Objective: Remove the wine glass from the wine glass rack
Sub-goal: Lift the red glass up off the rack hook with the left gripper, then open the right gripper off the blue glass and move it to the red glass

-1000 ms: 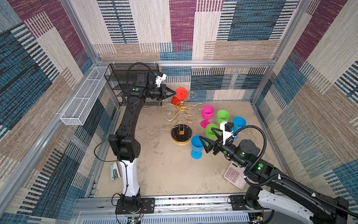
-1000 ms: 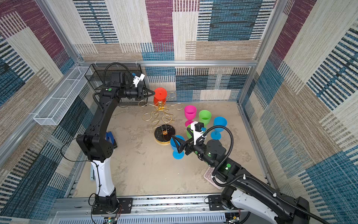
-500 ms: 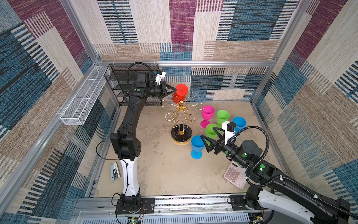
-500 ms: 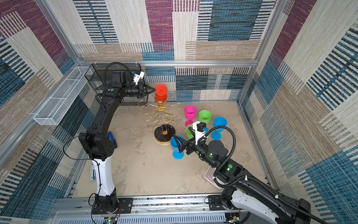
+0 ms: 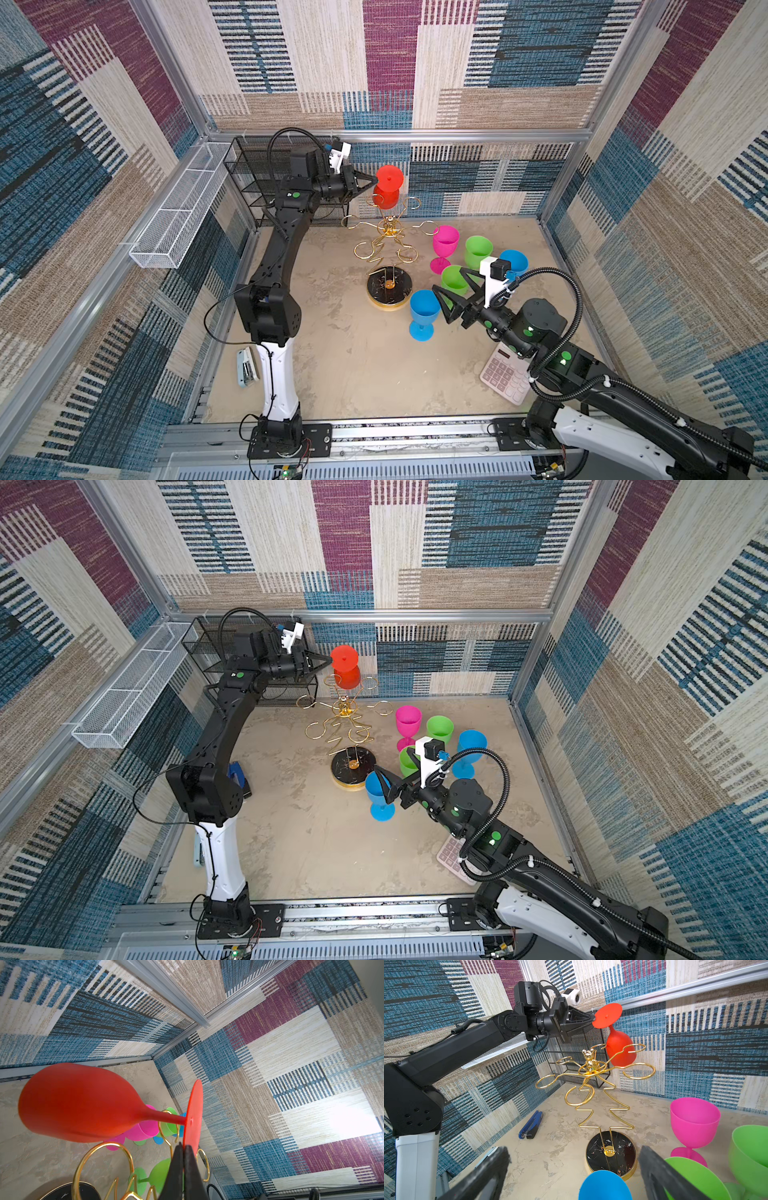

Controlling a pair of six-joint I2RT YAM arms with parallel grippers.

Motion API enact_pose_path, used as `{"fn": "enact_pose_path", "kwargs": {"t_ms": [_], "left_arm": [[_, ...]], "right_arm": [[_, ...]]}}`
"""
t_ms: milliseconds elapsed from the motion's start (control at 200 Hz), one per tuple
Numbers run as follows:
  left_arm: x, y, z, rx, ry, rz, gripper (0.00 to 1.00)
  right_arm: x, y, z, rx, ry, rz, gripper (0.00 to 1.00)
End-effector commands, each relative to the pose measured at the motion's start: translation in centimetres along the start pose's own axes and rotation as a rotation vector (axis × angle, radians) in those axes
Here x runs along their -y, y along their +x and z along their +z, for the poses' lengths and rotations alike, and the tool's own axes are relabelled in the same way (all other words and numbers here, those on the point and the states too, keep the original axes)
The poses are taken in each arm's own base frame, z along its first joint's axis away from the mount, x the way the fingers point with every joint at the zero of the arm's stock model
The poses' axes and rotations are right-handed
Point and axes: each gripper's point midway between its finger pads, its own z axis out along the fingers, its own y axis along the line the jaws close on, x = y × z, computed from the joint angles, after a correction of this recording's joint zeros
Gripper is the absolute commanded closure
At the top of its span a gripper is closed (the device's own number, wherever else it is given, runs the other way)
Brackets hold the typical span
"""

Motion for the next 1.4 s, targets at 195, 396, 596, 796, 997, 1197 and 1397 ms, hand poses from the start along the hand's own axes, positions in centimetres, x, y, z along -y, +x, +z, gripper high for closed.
{"fn": "enact_pose_path", "kwargs": {"t_ms": [195,396,596,796,997,1197,1397], "left_arm": [[5.6,-2.4,-1.9,0.068,0.140,0.071,1.00],[8.5,-2.5,-3.7,0.080,0.186,0.081,1.00],[11.8,-2.6,-5.9,0.102,0.217,0.113,1.00],[14.9,-2.0,-7.7,0.116,0.254,0.130,1.00],[17.7,-0.1,-9.5,0.123,0.323,0.088,1.00],[19.6,2.6,-11.3,0.131,0.343,0.081,1.00],[21.3,5.2,-12.9,0.132,0.330,0.085,1.00]], "right_arm": [[-0.1,-2.2,0.8,0.041,0.027,-0.109,0.01],[-0.4,-4.5,2.7,0.084,0.037,-0.229,0.01],[-0.7,-6.1,5.5,0.102,-0.012,-0.287,0.01],[-1.4,-8.1,7.4,0.138,-0.044,-0.378,0.01],[-2.2,-9.9,8.4,0.206,-0.071,-0.476,0.01],[-3.2,-10.5,9.7,0.250,-0.109,-0.573,0.01],[-4.1,-11.4,10.4,0.292,-0.141,-0.633,0.01]]}}
